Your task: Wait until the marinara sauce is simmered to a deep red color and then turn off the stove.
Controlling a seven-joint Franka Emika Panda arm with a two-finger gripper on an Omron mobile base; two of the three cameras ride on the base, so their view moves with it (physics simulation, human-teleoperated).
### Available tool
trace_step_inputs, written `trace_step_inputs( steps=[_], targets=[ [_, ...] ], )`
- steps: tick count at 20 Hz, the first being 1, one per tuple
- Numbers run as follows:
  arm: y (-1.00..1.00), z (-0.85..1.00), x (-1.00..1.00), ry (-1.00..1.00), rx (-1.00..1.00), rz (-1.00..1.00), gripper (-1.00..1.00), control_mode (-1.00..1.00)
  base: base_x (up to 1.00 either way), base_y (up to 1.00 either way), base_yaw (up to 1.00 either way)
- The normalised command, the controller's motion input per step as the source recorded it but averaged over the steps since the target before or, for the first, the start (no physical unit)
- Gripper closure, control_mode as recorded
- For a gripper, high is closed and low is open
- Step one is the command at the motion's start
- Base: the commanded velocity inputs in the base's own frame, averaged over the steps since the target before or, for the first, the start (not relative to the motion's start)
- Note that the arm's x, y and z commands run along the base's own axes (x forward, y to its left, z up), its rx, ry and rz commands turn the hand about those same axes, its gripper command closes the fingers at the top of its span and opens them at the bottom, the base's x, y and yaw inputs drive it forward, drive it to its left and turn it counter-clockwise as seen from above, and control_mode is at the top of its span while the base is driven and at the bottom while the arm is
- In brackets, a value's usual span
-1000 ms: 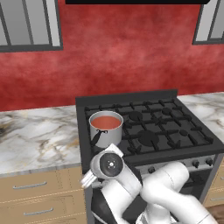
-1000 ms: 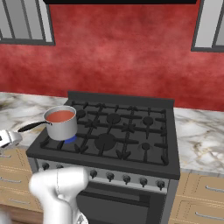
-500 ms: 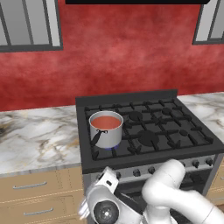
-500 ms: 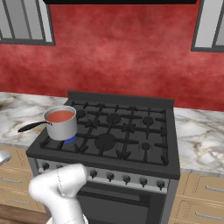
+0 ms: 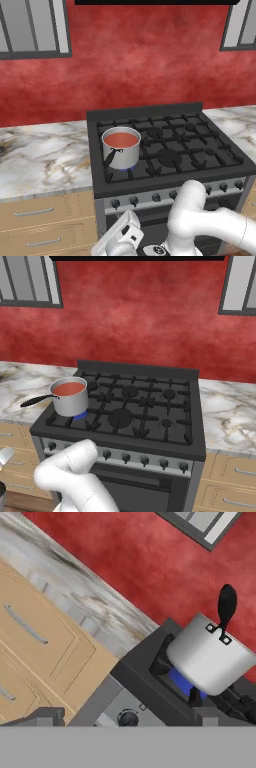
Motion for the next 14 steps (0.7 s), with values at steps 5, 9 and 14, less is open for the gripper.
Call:
trace_step_inputs(
  steps=[5, 9, 14],
  targets=[
    [-0.02, -0.14, 0.00, -0.18, 0.14, 0.00, -1.00, -1.00, 0.00, 0.00, 0.00],
    [-0.09, 0.00, 0.00, -0.11, 0.20, 0.00, -1.00, -1.00, 0.00, 0.00, 0.00],
    [-0.13, 0.00, 0.00, -0.07, 0.19, -0.03, -1.00, -1.00, 0.00, 0.00, 0.00]
  ],
)
